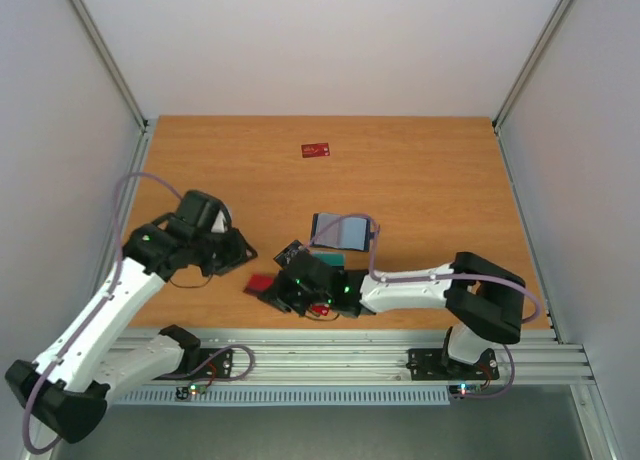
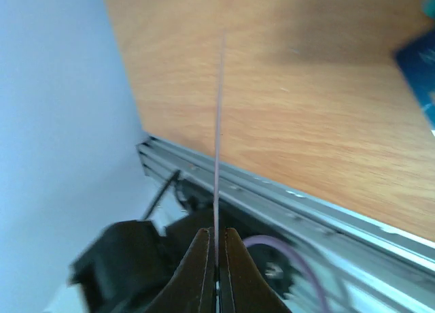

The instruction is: Put the credit cards into the card holder

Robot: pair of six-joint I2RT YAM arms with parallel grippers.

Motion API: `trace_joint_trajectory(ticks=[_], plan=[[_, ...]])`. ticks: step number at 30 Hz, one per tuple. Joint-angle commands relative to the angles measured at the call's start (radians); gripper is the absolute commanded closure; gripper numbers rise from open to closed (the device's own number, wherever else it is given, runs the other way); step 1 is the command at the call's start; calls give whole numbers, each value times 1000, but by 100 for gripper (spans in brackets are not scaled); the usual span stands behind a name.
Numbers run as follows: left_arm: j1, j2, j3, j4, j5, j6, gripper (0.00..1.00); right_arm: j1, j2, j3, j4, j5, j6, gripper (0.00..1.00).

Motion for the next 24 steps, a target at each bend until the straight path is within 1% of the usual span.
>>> trace_joint_trajectory(ticks=[1,3,8,12,15,17,19,21,24], plan=[[18,3,228,-173,-129,114,67,-75,-83,145,-227,-52,-135,99],[21,25,318,-179,-142,155,66,-136,-102,216,-326,-82,-183,99],[25,135,511,-146,-155,207,65,-327,-142,364,-431,-189,-282,99],[32,249,634,1,-69,180,65,-488,-131,482,-449,-311,-308,99],[36,325,695,140,-7,111,65,-595,-122,546,-414,-385,-289,99],[40,357,699,258,26,58,66,-657,-118,588,-392,-426,-267,99],[41,388,672,418,89,-14,70,-713,-114,629,-383,-449,-250,99],[39,426,635,595,137,-101,72,-751,-113,657,-350,-461,-221,99],[28,482,605,835,152,-214,72,-784,-111,656,-263,-461,-149,99]])
